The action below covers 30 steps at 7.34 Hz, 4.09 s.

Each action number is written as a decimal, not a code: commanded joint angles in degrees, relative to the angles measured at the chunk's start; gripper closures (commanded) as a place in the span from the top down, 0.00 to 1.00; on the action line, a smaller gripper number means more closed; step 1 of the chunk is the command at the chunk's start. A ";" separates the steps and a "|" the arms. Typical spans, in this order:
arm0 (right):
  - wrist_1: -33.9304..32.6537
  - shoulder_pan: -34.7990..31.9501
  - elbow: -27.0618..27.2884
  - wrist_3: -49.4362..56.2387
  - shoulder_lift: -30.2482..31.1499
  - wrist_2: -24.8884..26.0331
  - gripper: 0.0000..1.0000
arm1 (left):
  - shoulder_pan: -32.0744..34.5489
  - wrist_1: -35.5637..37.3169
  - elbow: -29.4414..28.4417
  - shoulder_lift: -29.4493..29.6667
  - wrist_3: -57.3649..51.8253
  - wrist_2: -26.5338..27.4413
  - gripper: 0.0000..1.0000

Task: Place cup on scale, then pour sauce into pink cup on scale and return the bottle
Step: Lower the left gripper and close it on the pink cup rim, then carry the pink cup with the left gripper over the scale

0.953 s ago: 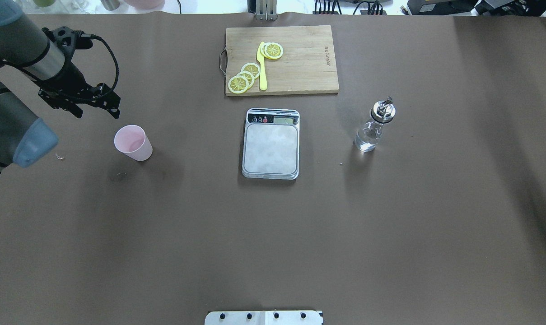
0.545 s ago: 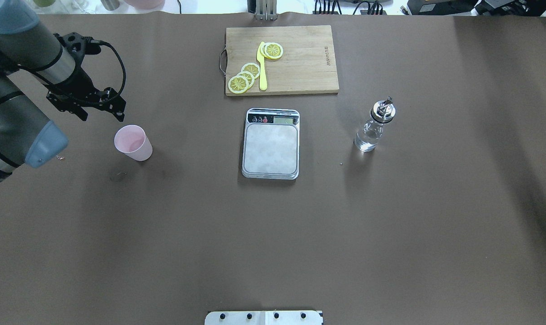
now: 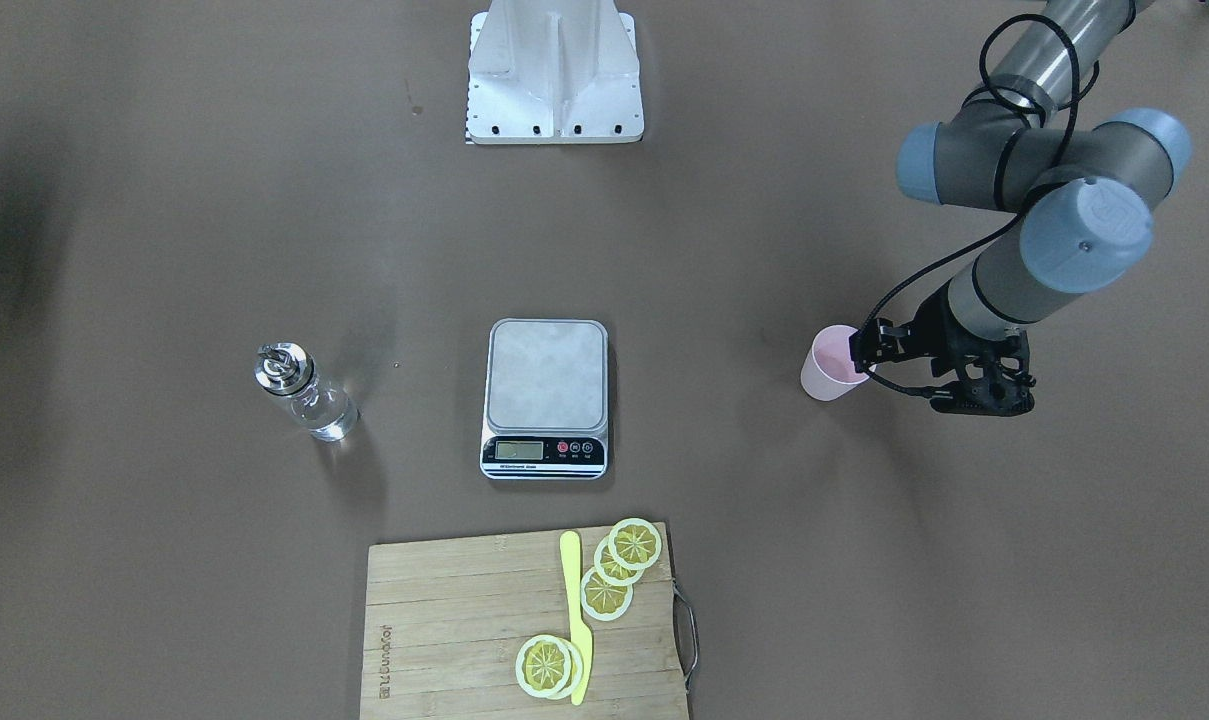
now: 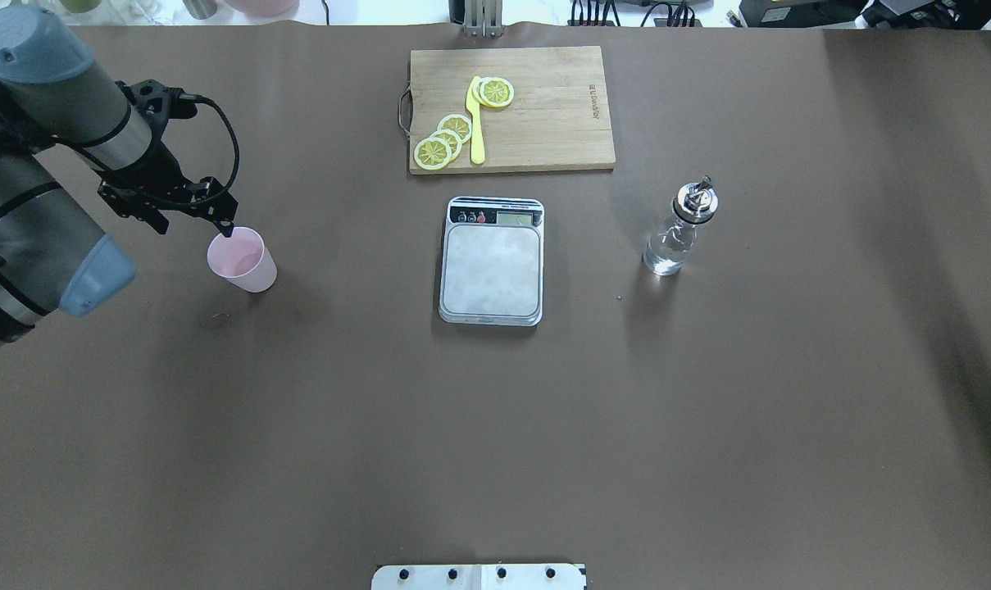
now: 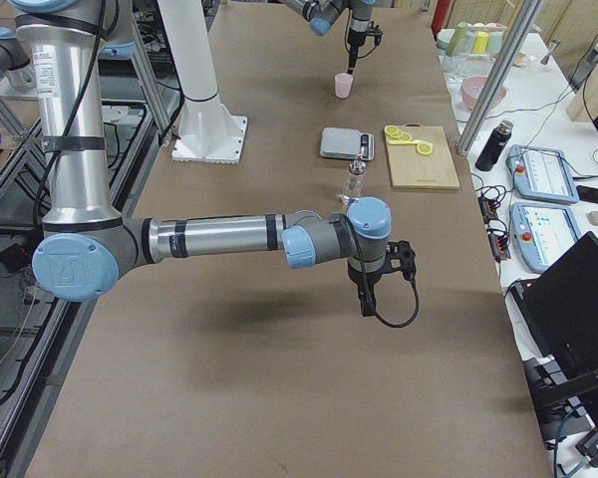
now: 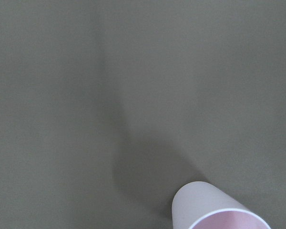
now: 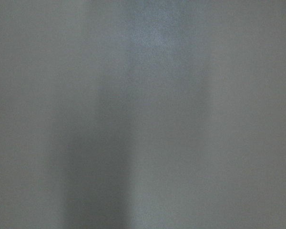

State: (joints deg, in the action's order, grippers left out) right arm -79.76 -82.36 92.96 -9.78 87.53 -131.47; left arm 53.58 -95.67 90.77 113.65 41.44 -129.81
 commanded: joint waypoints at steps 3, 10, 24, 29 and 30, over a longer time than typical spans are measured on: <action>0.13 0.80 -0.06 -0.33 0.01 0.42 1.00 | -1.11 -2.76 -0.25 -0.36 0.48 -0.09 0.93; 0.13 1.15 -0.06 -0.42 0.01 0.42 1.00 | -2.69 -4.53 -0.07 -1.06 0.13 0.09 0.14; 0.13 1.32 -0.68 -0.33 1.33 0.78 1.00 | -16.82 13.58 -1.91 29.76 37.29 9.73 0.00; 0.13 2.90 0.38 -0.51 1.24 0.60 1.00 | -18.69 13.40 -7.19 34.18 38.19 11.60 0.00; 0.22 2.91 0.38 -0.51 1.16 0.69 1.00 | -18.60 13.31 -7.45 34.01 37.84 12.56 0.00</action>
State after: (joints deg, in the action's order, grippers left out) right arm -79.61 -79.68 93.17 -10.27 88.77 -130.84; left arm 34.98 -82.25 83.65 147.64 79.54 -118.19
